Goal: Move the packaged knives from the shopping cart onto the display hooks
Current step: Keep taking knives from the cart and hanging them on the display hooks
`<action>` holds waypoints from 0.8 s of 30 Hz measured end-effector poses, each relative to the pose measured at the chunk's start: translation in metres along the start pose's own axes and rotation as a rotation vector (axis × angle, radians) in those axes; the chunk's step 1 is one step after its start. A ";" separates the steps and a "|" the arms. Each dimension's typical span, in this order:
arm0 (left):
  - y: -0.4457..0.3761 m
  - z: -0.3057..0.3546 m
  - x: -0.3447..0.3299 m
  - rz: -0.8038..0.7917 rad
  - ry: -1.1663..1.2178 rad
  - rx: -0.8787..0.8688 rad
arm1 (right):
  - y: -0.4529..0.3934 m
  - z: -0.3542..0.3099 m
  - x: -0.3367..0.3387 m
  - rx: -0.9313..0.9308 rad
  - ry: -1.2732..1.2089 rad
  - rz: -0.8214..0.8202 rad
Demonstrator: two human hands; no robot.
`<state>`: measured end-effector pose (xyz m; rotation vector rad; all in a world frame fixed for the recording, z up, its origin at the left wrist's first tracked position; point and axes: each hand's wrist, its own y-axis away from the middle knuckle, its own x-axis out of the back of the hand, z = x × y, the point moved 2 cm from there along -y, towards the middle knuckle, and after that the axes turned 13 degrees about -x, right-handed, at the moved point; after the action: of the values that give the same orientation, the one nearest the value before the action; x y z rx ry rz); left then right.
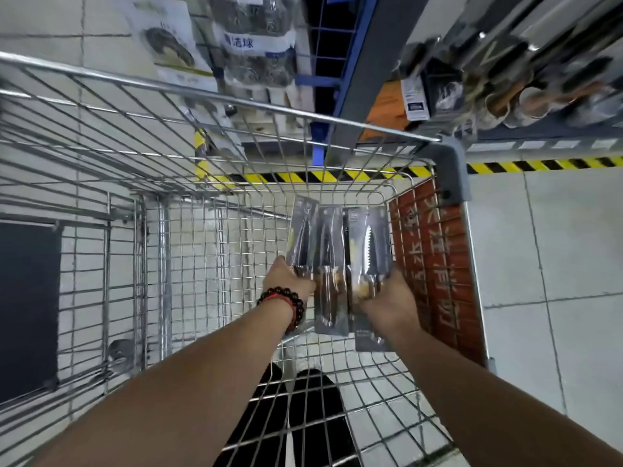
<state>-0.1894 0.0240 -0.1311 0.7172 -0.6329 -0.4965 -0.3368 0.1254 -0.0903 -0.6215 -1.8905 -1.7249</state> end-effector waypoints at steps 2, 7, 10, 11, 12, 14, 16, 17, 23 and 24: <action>0.015 0.013 0.012 -0.046 0.043 -0.053 | 0.018 -0.003 0.013 0.084 0.040 0.058; 0.059 0.046 0.045 -0.127 0.146 -0.186 | 0.064 -0.016 0.049 0.169 0.041 0.169; 0.089 0.073 0.068 -0.176 0.203 -0.256 | 0.094 -0.023 0.073 0.224 -0.210 0.146; 0.098 0.083 0.075 -0.193 0.225 -0.283 | 0.105 -0.025 0.082 0.240 -0.334 0.111; 0.108 0.094 0.083 -0.210 0.252 -0.311 | 0.116 -0.026 0.092 0.260 -0.461 0.071; 0.131 0.117 0.095 -0.240 0.308 -0.359 | 0.142 -0.024 0.112 0.288 -0.669 0.020; 0.152 0.136 0.106 -0.256 0.321 -0.407 | 0.168 -0.020 0.134 0.315 -0.757 0.022; 0.162 0.144 0.110 -0.263 0.320 -0.432 | 0.181 -0.018 0.145 0.331 -0.794 0.022; 0.237 0.196 0.126 -0.326 0.414 -0.569 | 0.263 0.016 0.209 0.449 -1.080 0.039; 0.248 0.203 0.125 -0.340 0.428 -0.579 | 0.275 0.024 0.217 0.445 -1.128 0.052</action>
<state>-0.1897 0.0202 0.2130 0.3549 0.0501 -0.7708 -0.3306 0.1743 0.2575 -1.6380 -2.7876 -0.8335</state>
